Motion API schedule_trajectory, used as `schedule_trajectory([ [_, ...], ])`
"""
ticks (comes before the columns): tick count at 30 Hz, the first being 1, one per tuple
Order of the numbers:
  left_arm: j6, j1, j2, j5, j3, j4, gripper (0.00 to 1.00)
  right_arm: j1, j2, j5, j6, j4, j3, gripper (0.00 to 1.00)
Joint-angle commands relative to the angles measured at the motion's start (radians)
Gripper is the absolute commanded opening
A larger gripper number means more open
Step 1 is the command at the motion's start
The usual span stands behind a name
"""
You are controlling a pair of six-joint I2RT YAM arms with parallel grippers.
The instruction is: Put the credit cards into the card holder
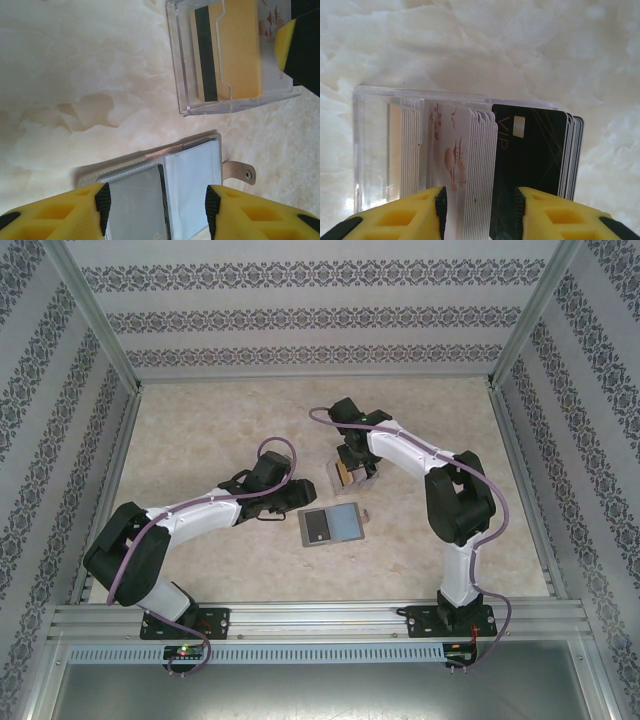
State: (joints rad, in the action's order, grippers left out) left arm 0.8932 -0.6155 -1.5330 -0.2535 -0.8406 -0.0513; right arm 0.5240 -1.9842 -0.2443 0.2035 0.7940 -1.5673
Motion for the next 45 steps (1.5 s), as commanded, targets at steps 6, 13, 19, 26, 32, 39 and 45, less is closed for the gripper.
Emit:
schedule_trajectory([
  [6, -0.008, -0.009, -0.006, -0.005, -0.011, 0.028, 0.55, 0.018, -0.054, -0.135, -0.037, 0.033, -0.038, 0.43],
  [13, -0.007, -0.009, -0.014, -0.007, -0.018, 0.029, 0.55, 0.033, -0.048, -0.216, -0.059, 0.026, -0.04, 0.41],
  [19, -0.005, -0.009, -0.024, -0.016, -0.021, 0.027, 0.55, 0.035, -0.024, -0.236, -0.065, 0.006, -0.025, 0.34],
  [26, -0.002, -0.009, -0.03, -0.017, -0.021, 0.028, 0.55, 0.034, -0.011, -0.226, -0.072, -0.005, -0.01, 0.27],
  [32, 0.0, -0.009, -0.037, -0.023, -0.025, 0.028, 0.55, 0.03, -0.006, -0.231, -0.075, -0.01, -0.002, 0.21],
  [39, 0.0, -0.009, -0.042, -0.026, -0.025, 0.027, 0.55, 0.026, 0.01, -0.225, -0.074, -0.016, 0.008, 0.15],
  [45, 0.001, -0.009, -0.041, -0.028, -0.025, 0.028, 0.55, 0.025, 0.05, -0.195, -0.063, -0.015, 0.019, 0.08],
])
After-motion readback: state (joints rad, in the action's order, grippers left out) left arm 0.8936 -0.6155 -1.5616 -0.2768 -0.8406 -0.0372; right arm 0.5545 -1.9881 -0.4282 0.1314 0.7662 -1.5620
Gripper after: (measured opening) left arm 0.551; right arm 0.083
